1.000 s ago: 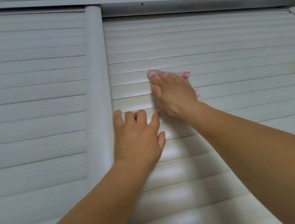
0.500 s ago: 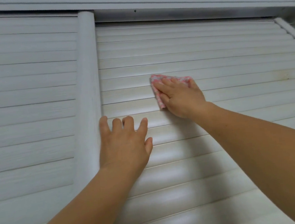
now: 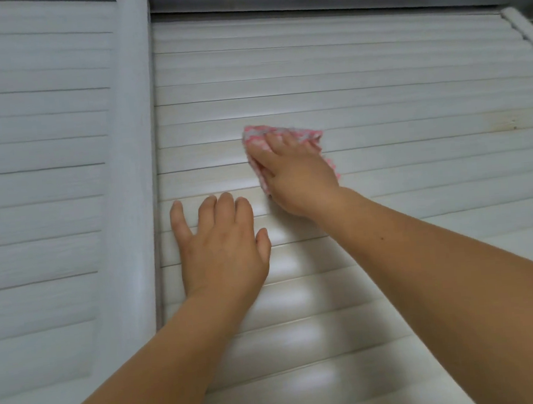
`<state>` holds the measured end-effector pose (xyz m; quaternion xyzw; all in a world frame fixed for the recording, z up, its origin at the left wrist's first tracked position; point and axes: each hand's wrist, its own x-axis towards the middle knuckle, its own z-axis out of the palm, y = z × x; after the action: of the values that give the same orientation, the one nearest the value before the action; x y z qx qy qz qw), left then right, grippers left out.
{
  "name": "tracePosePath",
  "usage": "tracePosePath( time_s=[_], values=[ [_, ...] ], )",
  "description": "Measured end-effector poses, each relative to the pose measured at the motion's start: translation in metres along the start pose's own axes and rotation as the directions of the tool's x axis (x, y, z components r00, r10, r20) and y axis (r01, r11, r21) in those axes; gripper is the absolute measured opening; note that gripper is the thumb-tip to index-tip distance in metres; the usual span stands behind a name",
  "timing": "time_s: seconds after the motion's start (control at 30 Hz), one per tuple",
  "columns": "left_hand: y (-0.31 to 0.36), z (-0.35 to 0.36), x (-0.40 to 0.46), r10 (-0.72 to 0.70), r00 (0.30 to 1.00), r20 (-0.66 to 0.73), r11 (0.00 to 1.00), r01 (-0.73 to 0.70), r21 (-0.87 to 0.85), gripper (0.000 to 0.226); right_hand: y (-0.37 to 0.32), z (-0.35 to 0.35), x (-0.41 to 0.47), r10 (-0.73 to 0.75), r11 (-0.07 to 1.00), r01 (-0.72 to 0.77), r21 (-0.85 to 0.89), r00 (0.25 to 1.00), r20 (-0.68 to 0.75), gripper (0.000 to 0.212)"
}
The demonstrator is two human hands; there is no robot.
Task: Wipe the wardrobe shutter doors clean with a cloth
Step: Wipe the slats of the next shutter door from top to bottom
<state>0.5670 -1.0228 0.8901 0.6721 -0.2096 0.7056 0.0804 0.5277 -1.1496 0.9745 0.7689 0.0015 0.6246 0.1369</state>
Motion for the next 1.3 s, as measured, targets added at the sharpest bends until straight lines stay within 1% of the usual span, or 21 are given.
tracePosePath(
  time_s=[0.1,0.17,0.23,0.3,0.4,0.43,0.5,0.6,0.67,0.7,0.73,0.8,0.87,0.93,0.97,1.03,1.13,1.2,1.23,1.27,1.3],
  values=[
    [0.013,0.004,0.000,-0.090,0.995,-0.046,0.991,0.085,-0.104,0.035,0.001,0.003,-0.021,-0.096,0.995,0.096,0.033,0.995,-0.006,0.051],
    [0.019,0.003,0.000,-0.123,0.992,-0.023,0.983,0.118,-0.141,0.036,0.013,0.002,-0.037,-0.135,0.988,0.136,0.072,0.991,-0.022,0.047],
    [0.026,0.002,0.002,-0.131,0.991,-0.007,0.982,0.129,-0.139,0.038,0.035,0.000,-0.050,-0.133,0.987,0.136,0.090,0.990,-0.039,0.045],
    [0.032,0.001,0.004,-0.108,0.994,-0.010,0.986,0.105,-0.128,0.038,0.059,0.001,-0.057,-0.103,0.989,0.107,0.101,0.993,-0.050,0.047],
    [0.048,-0.008,0.009,0.002,1.000,0.017,0.996,0.000,-0.088,0.037,0.099,0.000,-0.068,-0.002,0.993,0.009,0.114,0.998,-0.058,0.052],
    [0.053,-0.011,0.012,0.028,0.998,0.053,0.997,-0.024,-0.070,0.038,0.113,-0.001,-0.070,0.045,0.994,-0.038,0.103,0.997,-0.065,0.052],
    [0.065,-0.012,0.017,0.038,0.990,0.134,0.998,-0.031,-0.053,0.044,0.141,-0.005,-0.075,0.161,0.985,-0.159,0.061,0.986,-0.032,0.052],
    [0.081,-0.013,0.025,0.034,0.981,0.193,0.999,-0.025,-0.049,0.047,0.172,-0.017,-0.074,0.382,0.924,-0.382,0.004,0.924,0.031,0.053],
    [0.089,-0.013,0.029,0.040,0.977,0.209,0.998,-0.031,-0.049,0.047,0.168,-0.021,-0.067,0.484,0.875,-0.484,-0.016,0.872,0.066,0.051],
    [0.094,-0.013,0.031,0.042,0.975,0.216,0.999,-0.034,-0.042,0.047,0.160,-0.021,-0.063,0.484,0.875,-0.484,-0.030,0.871,0.086,0.053],
    [0.099,-0.011,0.034,0.043,0.975,0.220,0.999,-0.036,-0.035,0.047,0.150,-0.021,-0.063,0.435,0.900,-0.432,-0.056,0.895,0.099,0.057],
    [0.108,-0.010,0.038,0.038,0.976,0.216,0.999,-0.032,-0.027,0.045,0.129,-0.017,-0.065,0.226,0.972,-0.217,-0.084,0.968,0.112,0.065],
    [0.121,-0.008,0.043,0.038,0.980,0.196,0.999,-0.032,-0.037,0.045,0.127,-0.019,-0.073,0.063,0.998,-0.059,-0.037,0.992,0.108,0.061],
    [0.135,-0.007,0.047,0.054,0.980,0.190,0.998,-0.045,-0.047,0.044,0.148,-0.022,-0.080,0.009,1.000,-0.008,-0.011,0.996,0.085,0.054],
    [0.140,-0.006,0.048,0.055,0.980,0.193,0.998,-0.047,-0.049,0.044,0.161,-0.023,-0.083,0.031,0.999,-0.030,-0.016,0.996,0.082,0.055],
    [0.147,-0.006,0.051,0.051,0.979,0.198,0.998,-0.045,-0.035,0.043,0.193,-0.027,-0.089,0.166,0.986,-0.165,-0.018,0.982,0.093,0.059],
    [0.151,-0.003,0.051,0.048,0.986,0.157,0.997,-0.056,0.046,0.042,0.224,-0.034,-0.096,0.397,0.918,-0.396,-0.029,0.913,0.093,0.056],
    [0.152,-0.002,0.051,0.054,0.989,0.136,0.995,-0.065,0.076,0.041,0.219,-0.032,-0.093,0.491,0.871,-0.489,-0.045,0.868,0.079,0.051],
    [0.152,-0.001,0.051,0.061,0.991,0.121,0.995,-0.070,0.072,0.039,0.211,-0.030,-0.090,0.497,0.868,-0.493,-0.060,0.865,0.073,0.051],
    [0.153,0.000,0.053,0.072,0.992,0.103,0.995,-0.078,0.064,0.034,0.200,-0.029,-0.084,0.457,0.889,-0.453,-0.068,0.887,0.069,0.052],
    [0.152,0.003,0.054,0.093,0.993,0.068,0.994,-0.097,0.054,0.027,0.189,-0.026,-0.080,0.378,0.925,-0.373,-0.072,0.923,0.070,0.056]
  ],
)
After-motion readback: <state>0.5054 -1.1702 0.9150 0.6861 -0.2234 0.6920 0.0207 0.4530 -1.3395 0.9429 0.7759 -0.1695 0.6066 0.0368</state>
